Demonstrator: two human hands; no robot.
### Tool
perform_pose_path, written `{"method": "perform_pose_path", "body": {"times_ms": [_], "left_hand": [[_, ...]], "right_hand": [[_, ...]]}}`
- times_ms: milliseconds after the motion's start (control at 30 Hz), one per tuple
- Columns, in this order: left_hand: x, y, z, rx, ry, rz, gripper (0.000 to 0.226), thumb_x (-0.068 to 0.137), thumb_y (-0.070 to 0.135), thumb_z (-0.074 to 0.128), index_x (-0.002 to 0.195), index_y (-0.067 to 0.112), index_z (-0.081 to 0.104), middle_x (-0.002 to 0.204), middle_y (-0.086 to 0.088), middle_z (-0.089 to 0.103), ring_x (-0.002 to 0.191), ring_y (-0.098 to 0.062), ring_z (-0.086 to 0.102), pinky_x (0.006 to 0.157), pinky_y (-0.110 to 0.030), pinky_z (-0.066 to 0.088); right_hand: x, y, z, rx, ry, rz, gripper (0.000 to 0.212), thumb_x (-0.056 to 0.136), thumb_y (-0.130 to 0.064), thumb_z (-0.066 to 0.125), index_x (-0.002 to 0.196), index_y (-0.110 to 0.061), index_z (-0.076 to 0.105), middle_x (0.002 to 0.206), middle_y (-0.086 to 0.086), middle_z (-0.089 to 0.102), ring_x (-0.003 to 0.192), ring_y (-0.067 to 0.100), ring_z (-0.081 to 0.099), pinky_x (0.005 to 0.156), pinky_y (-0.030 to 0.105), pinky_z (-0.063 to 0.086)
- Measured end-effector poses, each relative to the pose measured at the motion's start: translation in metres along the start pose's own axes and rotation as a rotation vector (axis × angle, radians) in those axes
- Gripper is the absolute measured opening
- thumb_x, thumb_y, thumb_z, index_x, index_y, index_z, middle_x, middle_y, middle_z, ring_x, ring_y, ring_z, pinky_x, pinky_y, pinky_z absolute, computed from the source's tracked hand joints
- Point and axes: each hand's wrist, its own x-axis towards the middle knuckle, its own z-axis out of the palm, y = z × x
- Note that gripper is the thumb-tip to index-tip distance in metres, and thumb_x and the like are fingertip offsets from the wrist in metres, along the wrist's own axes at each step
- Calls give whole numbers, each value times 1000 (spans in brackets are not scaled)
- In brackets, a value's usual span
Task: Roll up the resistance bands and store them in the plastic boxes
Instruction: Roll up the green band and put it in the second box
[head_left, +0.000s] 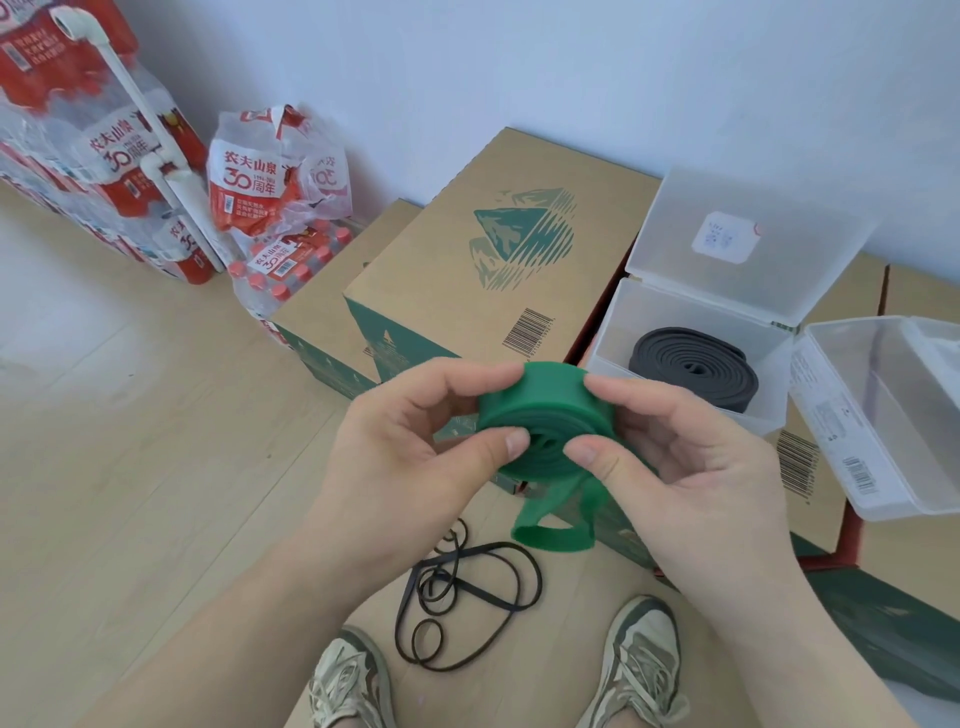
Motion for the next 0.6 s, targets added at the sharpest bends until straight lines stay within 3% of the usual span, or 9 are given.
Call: {"method": "perform_pose_path", "body": {"times_ms": [100,167,267,400,533,600], "left_hand": [[-2,-4,5,66,-15,3,31,84,1,81,105,21,73,106,1,77,102,-15,74,83,-28,62],[-4,-7,3,324,-27,95,21,85,16,82,101,23,70,113,12,73,111,-9,70,91,-29,61],[-4,-7,2,555,-96,198,26,89,16,78,110,26,67,118,19,70,117,-6,66,95,-31,59],[-5,-5,2,555,-194,126,34,92,13,74,116,33,61,109,21,67,113,-9,65,92,-31,60],[-5,-2,2,397,-101,52,39,92,3,71,109,37,65,104,18,69,109,-11,66,86,-27,61],[-4,0,1,257,-47,11,39,90,-2,73,107,33,68,103,12,72,103,-14,68,79,-25,61]], "right_hand": [[-2,6,3,-132,25,-105,40,82,6,78,100,-30,79,110,-6,77,105,17,74,86,20,58],[-3,11,4,-309,-20,-203,36,85,9,76,101,-24,80,111,-9,75,106,13,71,87,18,55],[-3,15,5,-437,-100,-299,27,89,3,68,106,-14,80,115,-4,72,106,14,68,85,17,54],[-6,16,5,-472,-124,-322,27,90,2,67,107,-15,81,119,-4,71,109,18,67,86,23,57],[-3,13,3,-238,11,-61,29,75,-1,87,93,-22,82,112,-8,77,110,17,72,93,38,59],[-1,8,2,-149,43,-17,30,73,-2,88,93,-22,81,111,-3,78,107,18,74,93,33,60]]}}
